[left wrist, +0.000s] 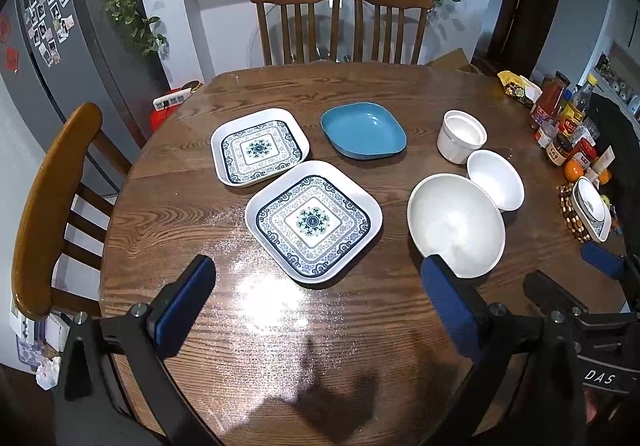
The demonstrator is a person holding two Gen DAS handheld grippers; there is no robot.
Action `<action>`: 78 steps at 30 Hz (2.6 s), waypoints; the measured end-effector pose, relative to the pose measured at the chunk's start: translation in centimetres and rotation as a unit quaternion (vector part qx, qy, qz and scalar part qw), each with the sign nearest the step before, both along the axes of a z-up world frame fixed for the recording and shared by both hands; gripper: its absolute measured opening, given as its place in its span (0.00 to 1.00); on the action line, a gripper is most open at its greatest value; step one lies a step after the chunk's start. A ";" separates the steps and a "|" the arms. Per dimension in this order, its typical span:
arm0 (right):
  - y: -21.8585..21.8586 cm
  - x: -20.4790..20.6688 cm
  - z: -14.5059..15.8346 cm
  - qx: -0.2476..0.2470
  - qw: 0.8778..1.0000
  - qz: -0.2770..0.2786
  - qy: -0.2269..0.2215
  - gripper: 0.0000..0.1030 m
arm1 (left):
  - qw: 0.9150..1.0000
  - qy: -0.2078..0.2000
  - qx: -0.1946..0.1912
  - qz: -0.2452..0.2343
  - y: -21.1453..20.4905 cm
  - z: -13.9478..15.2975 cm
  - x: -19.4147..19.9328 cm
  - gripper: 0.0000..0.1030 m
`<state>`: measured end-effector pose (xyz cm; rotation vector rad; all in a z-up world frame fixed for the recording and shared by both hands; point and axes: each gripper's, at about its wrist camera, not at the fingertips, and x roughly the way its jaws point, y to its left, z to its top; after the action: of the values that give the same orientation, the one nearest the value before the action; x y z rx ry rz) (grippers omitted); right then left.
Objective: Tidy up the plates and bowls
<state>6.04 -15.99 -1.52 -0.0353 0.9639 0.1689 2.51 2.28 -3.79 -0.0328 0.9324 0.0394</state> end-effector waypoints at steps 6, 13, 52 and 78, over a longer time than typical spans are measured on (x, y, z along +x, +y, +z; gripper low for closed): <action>0.6 0.6 -0.2 0.000 1.000 0.015 -0.003 1.00 | 1.000 0.011 -0.015 0.002 0.4 -0.7 0.6 0.99; 2.4 2.8 -0.9 -0.024 0.998 0.053 -0.022 1.00 | 0.997 0.052 -0.049 0.033 2.4 -3.8 2.2 0.98; 14.5 13.4 -11.2 -0.083 0.958 0.215 0.169 0.09 | 0.981 0.143 -0.111 0.070 11.6 -12.3 8.2 0.09; 9.4 2.8 -6.7 -0.023 0.983 0.167 0.076 0.12 | 0.993 0.085 -0.047 0.074 11.1 -7.4 -1.2 0.68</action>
<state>8.87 -6.56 -8.18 -0.2308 1.1098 0.4644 1.31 13.35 -11.21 -0.1881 1.1014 0.1366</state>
